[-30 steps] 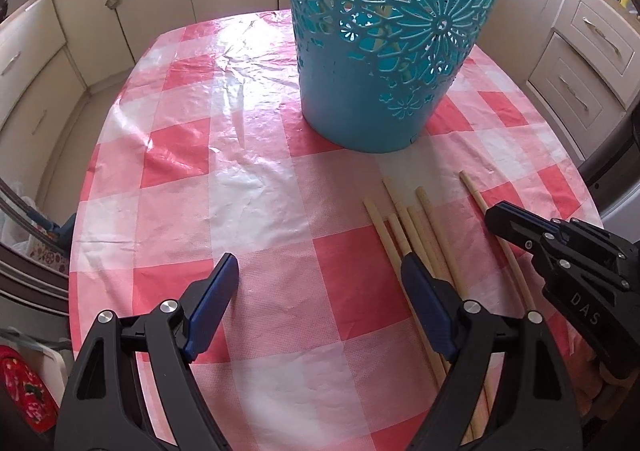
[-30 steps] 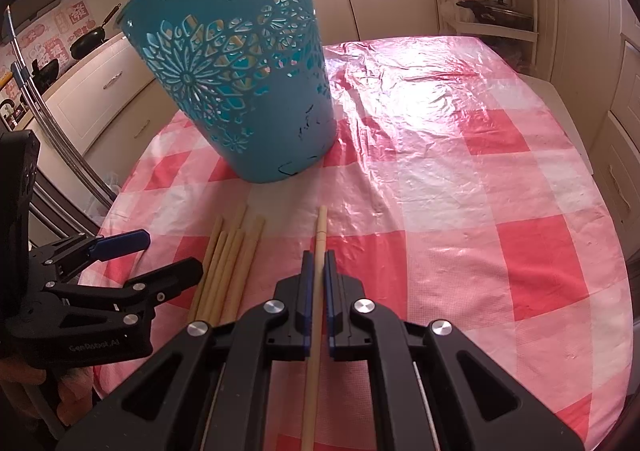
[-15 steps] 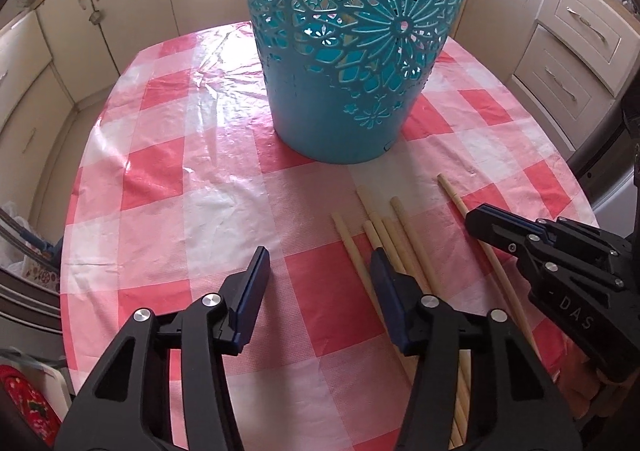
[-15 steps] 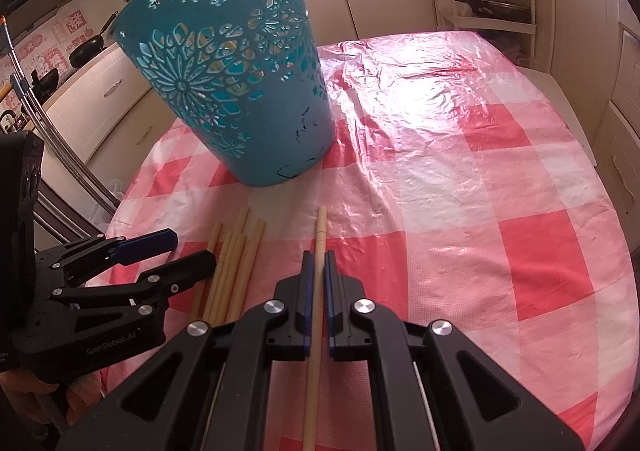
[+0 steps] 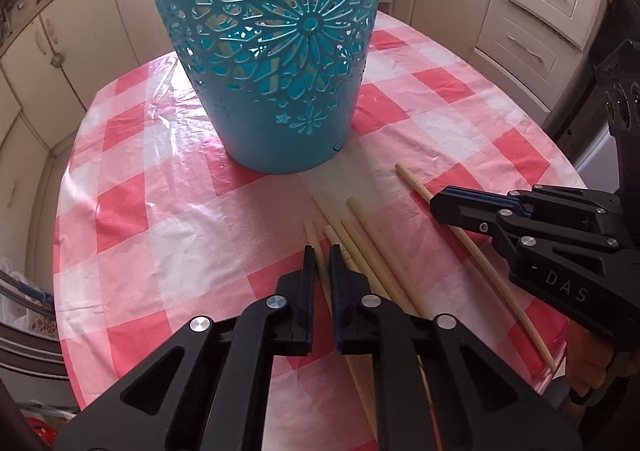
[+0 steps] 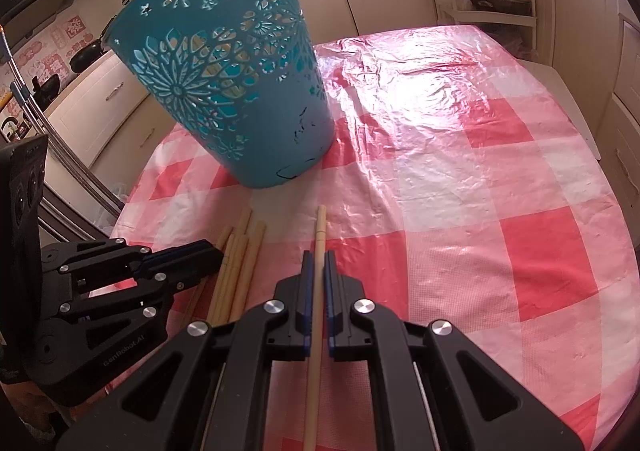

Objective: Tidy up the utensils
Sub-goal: 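Grasp a wooden stick with the left gripper while the right gripper holds its stick, then lift the stick with the left gripper and drop it into the teal basket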

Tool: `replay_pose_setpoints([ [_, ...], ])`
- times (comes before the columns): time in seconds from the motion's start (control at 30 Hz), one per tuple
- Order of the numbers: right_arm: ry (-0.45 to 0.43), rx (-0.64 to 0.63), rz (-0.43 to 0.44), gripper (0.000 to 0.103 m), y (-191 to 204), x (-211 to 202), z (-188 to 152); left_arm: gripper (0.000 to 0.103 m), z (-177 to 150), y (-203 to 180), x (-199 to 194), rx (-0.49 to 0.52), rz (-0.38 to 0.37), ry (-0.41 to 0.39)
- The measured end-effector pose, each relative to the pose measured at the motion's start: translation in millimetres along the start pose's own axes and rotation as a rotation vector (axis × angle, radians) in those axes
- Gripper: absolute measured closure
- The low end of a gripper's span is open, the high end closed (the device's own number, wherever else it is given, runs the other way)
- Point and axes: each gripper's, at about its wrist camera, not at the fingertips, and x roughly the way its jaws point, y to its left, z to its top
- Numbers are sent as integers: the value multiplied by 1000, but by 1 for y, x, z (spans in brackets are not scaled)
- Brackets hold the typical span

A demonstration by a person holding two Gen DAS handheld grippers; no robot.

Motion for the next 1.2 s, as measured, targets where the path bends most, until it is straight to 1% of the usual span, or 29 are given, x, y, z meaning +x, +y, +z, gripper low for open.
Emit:
replay_pose_setpoints([
  [0.07, 0, -4, 0, 97, 0, 0, 0, 96, -1, 1, 0, -15, 0, 1],
  [0.13, -2, -8, -2, 97, 0, 1, 0, 95, -1, 4, 0, -34, 22, -2],
  [0.17, -4, -11, -5, 97, 1, 1, 0, 93, -1, 5, 0, -40, 29, -4],
  [0.27, -9, -23, -18, 97, 3, 1, 0, 92, -1, 6, 0, -47, 37, -8],
  [0.37, -14, -48, -41, 97, 8, 3, 0, 98, -2, 0, -1, -19, 56, -15],
  [0.43, -13, -66, -58, 97, 11, 3, 0, 98, -3, -2, -2, -9, 67, -18],
  [0.63, -16, -121, -101, 97, 17, 5, -1, 98, -9, 21, -9, -87, 73, -16],
  [0.73, -23, -148, -121, 97, 20, 5, -2, 98, -12, 33, -14, -132, 59, -23],
  [0.87, -28, -153, -122, 97, 19, 4, -3, 98, -13, 45, -31, -185, 15, -74],
  [1.03, -33, -162, -131, 97, 22, 4, -5, 98, -17, 54, -58, -246, -15, -141],
  [1.2, -35, -162, -131, 97, 23, 5, -6, 98, -27, 52, -87, -283, -43, -203],
])
